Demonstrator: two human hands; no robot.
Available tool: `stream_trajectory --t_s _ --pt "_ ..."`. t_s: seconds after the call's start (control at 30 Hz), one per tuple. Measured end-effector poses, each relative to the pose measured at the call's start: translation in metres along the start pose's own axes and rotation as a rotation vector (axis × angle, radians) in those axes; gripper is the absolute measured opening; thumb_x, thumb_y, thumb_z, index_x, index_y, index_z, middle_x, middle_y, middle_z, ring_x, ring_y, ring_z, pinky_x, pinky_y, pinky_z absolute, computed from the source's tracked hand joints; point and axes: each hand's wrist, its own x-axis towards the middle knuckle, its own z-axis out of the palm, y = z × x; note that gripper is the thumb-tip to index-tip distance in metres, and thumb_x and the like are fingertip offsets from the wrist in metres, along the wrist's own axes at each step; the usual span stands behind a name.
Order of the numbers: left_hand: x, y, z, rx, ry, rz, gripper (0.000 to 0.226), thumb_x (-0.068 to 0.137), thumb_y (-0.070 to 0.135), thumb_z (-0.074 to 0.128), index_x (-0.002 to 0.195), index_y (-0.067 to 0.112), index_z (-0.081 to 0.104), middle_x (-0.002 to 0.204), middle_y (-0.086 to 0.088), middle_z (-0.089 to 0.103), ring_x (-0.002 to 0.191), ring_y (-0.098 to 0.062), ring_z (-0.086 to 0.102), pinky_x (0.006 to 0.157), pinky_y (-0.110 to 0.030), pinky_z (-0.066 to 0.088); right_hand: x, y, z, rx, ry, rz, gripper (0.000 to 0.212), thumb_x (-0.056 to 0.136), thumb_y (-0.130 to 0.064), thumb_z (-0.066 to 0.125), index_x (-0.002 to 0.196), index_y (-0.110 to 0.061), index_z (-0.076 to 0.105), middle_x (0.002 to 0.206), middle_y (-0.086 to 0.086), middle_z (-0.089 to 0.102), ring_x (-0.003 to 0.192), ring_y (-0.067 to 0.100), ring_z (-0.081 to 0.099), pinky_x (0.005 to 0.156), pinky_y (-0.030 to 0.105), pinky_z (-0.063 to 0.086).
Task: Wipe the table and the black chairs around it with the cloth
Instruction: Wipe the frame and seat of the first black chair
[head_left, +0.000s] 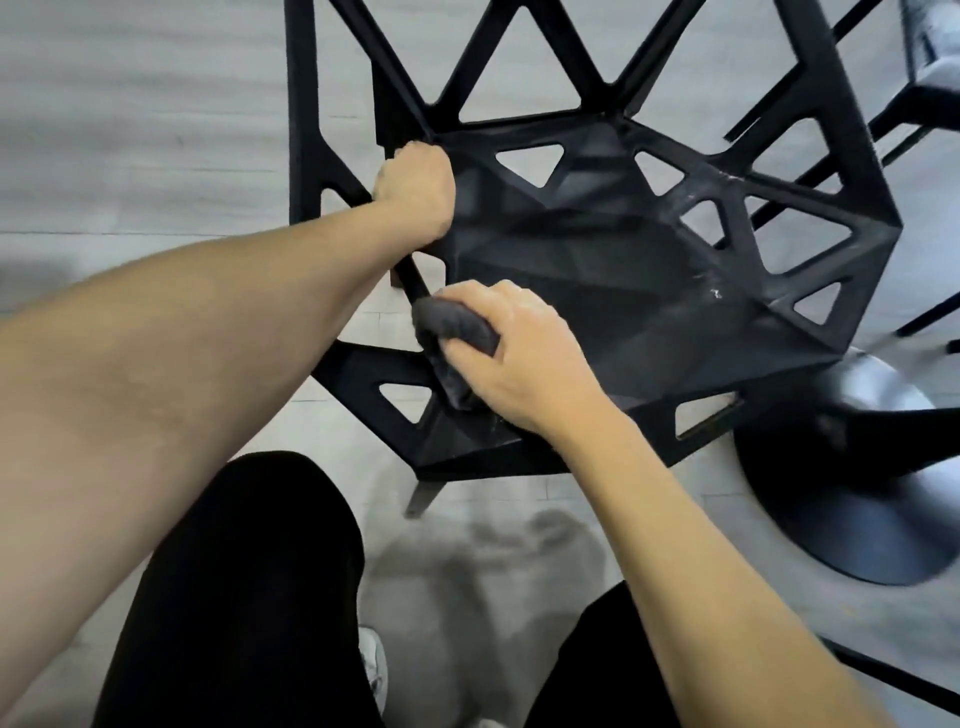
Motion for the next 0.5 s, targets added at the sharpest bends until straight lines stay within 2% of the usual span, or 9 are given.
stream_trajectory --t_s 0.1,0.2,0.27,0.37,0.43,0.5 --pt "0.000 0.000 0.004 0.012 0.005 -0.006 0.038 0.092 -0.008 0.048 0.130 -0.010 0.049 0.133 -0.025 0.053 0.126 -0.040 0.052 0.100 -0.047 0.046 -0.018 -0.005 0.002 0.013 0.000 -0.063 0.040 0.084 -0.034 0.063 0.124 -0.039 0.064 0.100 -0.007 0.058 0.099 0.018 0.054 0.089 0.036 0.046" --pt "-0.001 0.000 0.004 0.006 0.010 -0.025 0.037 0.092 -0.009 0.048 0.129 -0.008 0.051 0.132 -0.024 0.054 0.124 -0.042 0.054 0.098 -0.048 0.047 -0.046 0.005 -0.001 -0.065 0.026 -0.177 0.045 0.078 -0.035 0.062 0.123 -0.033 0.069 0.102 -0.005 0.060 0.092 0.020 0.054 0.085 0.037 0.046" --pt "-0.003 0.001 0.003 0.011 0.003 -0.034 0.037 0.092 -0.009 0.048 0.128 -0.008 0.052 0.132 -0.024 0.054 0.123 -0.043 0.055 0.097 -0.048 0.049 -0.061 0.024 -0.013 -0.126 0.089 -0.170 0.046 0.077 -0.037 0.064 0.122 -0.029 0.070 0.106 -0.002 0.062 0.093 0.023 0.055 0.085 0.039 0.046" --pt "-0.004 -0.002 0.002 -0.005 0.012 -0.022 0.037 0.090 -0.009 0.049 0.127 -0.007 0.053 0.131 -0.023 0.056 0.122 -0.042 0.056 0.097 -0.047 0.049 -0.064 0.059 -0.043 -0.197 0.310 0.106 0.044 0.076 -0.035 0.065 0.120 -0.028 0.070 0.104 0.004 0.062 0.098 0.030 0.057 0.087 0.041 0.047" --pt "-0.005 -0.001 0.004 -0.001 0.041 -0.002 0.037 0.091 -0.009 0.050 0.127 -0.008 0.053 0.131 -0.024 0.055 0.124 -0.041 0.054 0.099 -0.045 0.047 -0.056 0.072 -0.056 -0.220 0.375 0.297 0.037 0.079 -0.033 0.063 0.116 -0.031 0.068 0.103 0.005 0.061 0.099 0.032 0.057 0.089 0.042 0.046" --pt "-0.006 0.000 0.004 -0.012 0.056 0.005 0.038 0.093 -0.009 0.049 0.131 -0.009 0.050 0.135 -0.024 0.053 0.128 -0.039 0.051 0.101 -0.044 0.044 -0.048 0.060 -0.046 -0.258 0.385 0.329 0.037 0.079 -0.037 0.059 0.114 -0.030 0.068 0.103 0.007 0.061 0.097 0.035 0.057 0.088 0.044 0.047"
